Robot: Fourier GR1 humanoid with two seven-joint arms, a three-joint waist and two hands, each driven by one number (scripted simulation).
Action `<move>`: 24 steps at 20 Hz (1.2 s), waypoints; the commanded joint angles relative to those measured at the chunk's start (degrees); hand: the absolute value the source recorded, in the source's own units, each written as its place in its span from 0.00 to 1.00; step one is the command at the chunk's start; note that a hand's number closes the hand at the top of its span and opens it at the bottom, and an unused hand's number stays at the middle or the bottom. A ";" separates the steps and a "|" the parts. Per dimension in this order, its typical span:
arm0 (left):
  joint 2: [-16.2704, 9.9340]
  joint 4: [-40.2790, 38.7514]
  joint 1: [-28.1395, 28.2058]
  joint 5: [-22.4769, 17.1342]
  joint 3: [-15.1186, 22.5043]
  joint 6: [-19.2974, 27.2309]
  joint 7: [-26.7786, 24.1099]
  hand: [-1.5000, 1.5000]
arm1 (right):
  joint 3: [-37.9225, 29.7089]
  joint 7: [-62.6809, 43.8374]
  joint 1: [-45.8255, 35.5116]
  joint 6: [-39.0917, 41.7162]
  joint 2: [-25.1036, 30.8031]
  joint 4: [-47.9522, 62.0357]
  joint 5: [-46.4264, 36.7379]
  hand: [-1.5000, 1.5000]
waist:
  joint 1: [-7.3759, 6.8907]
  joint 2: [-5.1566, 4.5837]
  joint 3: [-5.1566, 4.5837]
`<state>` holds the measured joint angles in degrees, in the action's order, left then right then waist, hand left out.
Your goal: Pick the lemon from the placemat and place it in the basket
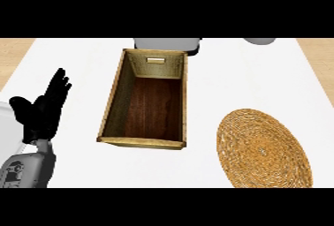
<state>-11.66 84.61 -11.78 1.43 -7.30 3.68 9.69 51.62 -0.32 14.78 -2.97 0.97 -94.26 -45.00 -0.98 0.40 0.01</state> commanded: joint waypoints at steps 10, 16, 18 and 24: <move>-0.32 -0.16 0.80 0.02 -0.88 0.38 -0.40 0.50 | 23.64 -21.48 -1.56 -25.00 -0.87 -13.91 -6.03 1.00 | 2.09 -0.03 -0.30; -0.32 1.23 0.85 0.22 -0.73 0.80 0.80 0.50 | 22.38 -24.59 -4.71 -31.90 -0.80 -15.18 -4.59 1.00 | 1.96 0.34 -0.16; -1.14 0.18 -0.09 0.10 -1.46 0.51 0.07 0.50 | 21.23 -25.84 -6.61 -32.86 -0.78 -15.81 -2.87 1.00 | 2.19 -0.18 -0.20; -1.12 0.75 1.62 0.28 -1.00 0.05 0.20 0.50 | 17.33 -30.22 -12.51 -34.18 -0.75 -14.85 -6.03 1.00 | 1.56 -0.14 -0.34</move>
<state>-12.61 85.20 -10.64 1.48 -8.44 3.86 9.89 71.70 -24.36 6.17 -37.10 4.62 -99.58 -50.18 0.83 0.36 -0.26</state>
